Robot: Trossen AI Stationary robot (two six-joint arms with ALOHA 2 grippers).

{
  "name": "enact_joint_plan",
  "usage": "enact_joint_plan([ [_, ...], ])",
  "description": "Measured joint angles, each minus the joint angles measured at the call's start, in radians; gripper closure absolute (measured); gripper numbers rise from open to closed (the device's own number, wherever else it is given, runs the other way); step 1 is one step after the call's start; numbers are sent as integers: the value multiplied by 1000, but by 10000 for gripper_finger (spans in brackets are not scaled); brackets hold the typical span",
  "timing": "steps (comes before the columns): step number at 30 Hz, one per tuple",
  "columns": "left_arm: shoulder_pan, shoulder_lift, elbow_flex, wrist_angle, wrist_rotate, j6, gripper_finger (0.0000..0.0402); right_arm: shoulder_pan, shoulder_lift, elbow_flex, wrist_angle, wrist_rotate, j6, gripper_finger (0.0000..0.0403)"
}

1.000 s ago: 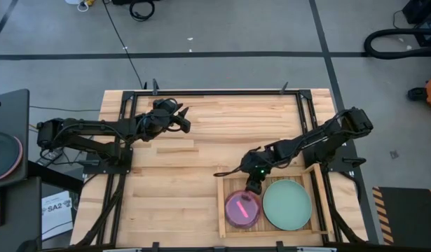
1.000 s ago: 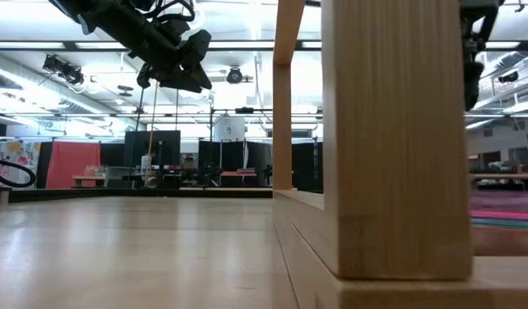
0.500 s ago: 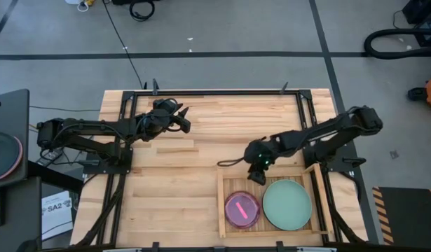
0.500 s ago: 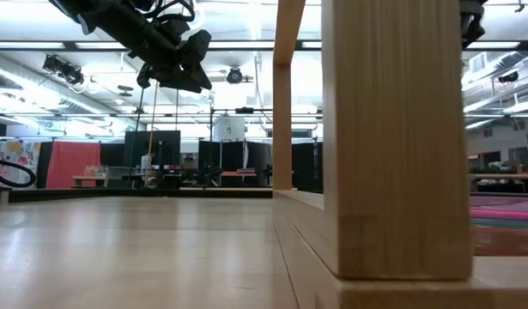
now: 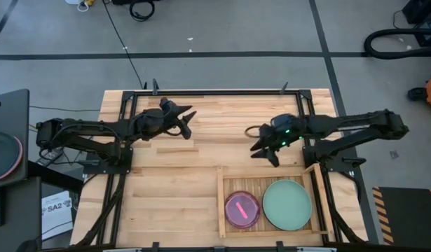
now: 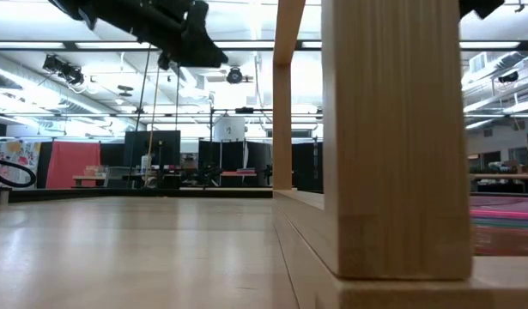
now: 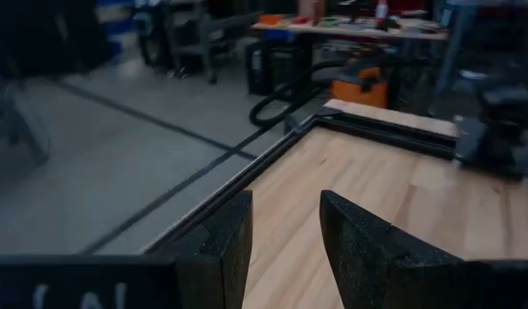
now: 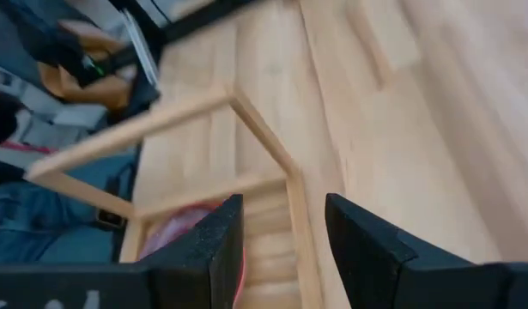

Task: Place and stack plates onto a shelf
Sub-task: Return to Home Position

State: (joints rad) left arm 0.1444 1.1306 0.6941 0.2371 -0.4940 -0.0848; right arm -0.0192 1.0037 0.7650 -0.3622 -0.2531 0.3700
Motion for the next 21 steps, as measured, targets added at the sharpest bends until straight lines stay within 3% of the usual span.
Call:
enact_joint_plan([
  [10, -161, -197, 0, -92, 2, 205, 260, -44, -252, 0, -6, 84, -167, 232],
  [21, -315, -577, 0, -458, 1, 158, 260, -84, -399, 0, -63, 107, -241, 232],
])
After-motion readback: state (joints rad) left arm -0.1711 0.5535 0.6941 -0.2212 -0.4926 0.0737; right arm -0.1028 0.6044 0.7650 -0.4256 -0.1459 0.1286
